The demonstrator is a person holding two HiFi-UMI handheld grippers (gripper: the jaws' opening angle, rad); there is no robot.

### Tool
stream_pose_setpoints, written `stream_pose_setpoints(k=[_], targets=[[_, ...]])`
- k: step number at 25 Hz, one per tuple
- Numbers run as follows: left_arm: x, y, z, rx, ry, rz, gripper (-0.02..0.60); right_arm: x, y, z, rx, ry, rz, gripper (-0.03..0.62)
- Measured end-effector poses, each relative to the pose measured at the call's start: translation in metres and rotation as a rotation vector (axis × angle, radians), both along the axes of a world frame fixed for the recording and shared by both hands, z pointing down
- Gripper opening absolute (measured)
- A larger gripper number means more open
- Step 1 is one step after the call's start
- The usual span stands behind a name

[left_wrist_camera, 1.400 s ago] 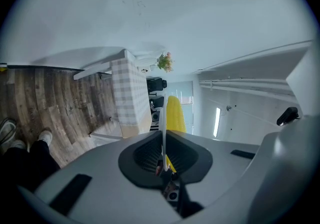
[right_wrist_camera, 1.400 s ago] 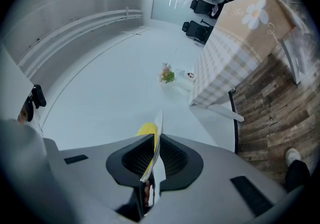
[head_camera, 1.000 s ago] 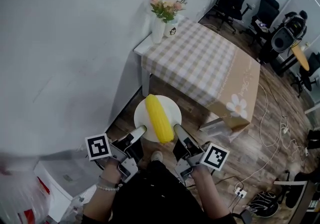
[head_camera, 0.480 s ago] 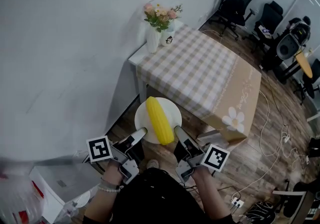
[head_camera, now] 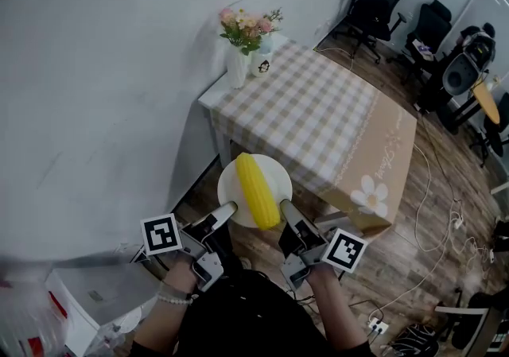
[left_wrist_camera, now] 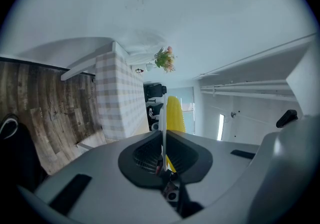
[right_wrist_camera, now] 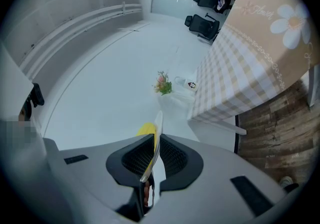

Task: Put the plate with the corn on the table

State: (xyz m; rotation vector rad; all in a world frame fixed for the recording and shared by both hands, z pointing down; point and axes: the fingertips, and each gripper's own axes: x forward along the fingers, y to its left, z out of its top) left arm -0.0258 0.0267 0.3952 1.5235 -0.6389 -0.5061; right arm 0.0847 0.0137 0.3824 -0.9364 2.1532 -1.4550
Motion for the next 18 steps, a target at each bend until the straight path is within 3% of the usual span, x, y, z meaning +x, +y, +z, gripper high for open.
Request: stream_pose_setpoints(k=[13, 18], targets=[[0.02, -0.016, -0.005, -0.002, 0.013, 0.054, 0.028, 0.022, -0.009, -0.006, -0.005, 0.006, 0.071, 0.064], [0.028, -0.05, 0.006, -0.008, 0.024, 0.101, 0.028, 0.03, -0.038, 0.004, -0.009, 0.022, 0.115, 0.064]])
